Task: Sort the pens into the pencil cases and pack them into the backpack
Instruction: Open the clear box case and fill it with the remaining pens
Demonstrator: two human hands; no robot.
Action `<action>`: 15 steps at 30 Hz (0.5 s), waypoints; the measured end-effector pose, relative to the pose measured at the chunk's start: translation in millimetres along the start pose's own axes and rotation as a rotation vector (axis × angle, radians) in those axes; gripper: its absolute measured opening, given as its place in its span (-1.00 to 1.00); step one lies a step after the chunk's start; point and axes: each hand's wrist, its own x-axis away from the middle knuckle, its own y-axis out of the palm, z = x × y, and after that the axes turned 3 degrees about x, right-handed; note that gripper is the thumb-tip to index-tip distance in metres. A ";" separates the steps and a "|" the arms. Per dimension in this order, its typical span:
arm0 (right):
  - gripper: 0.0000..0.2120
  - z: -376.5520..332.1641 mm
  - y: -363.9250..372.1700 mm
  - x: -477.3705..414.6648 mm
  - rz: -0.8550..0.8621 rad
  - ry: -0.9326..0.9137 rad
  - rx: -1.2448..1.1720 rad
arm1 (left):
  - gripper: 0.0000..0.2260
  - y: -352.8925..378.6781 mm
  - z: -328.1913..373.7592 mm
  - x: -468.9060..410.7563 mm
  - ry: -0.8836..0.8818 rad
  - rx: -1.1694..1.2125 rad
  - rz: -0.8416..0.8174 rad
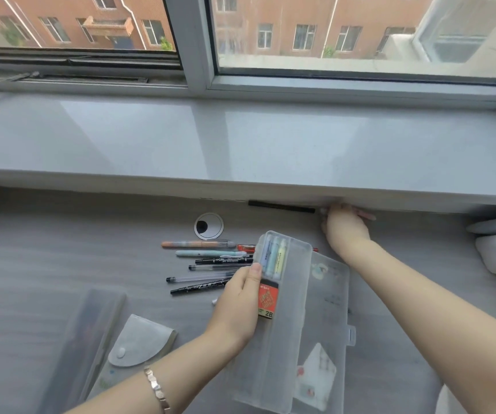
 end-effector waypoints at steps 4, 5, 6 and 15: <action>-0.67 18.2 -0.5 1.9 0.093 -0.036 -0.067 | -0.71 2.0 2.9 -2.3 0.005 0.012 0.004; -0.68 26.0 -1.3 1.5 0.113 -0.034 -0.074 | -0.71 1.9 3.3 -1.9 0.005 0.016 0.009; -0.69 33.6 -3.2 1.5 0.128 -0.020 -0.086 | -0.71 1.3 2.5 -1.3 0.002 0.022 0.013; -0.64 56.2 -9.6 20.5 -0.108 0.025 0.043 | -0.72 -15.3 -1.2 23.2 -0.014 0.021 0.052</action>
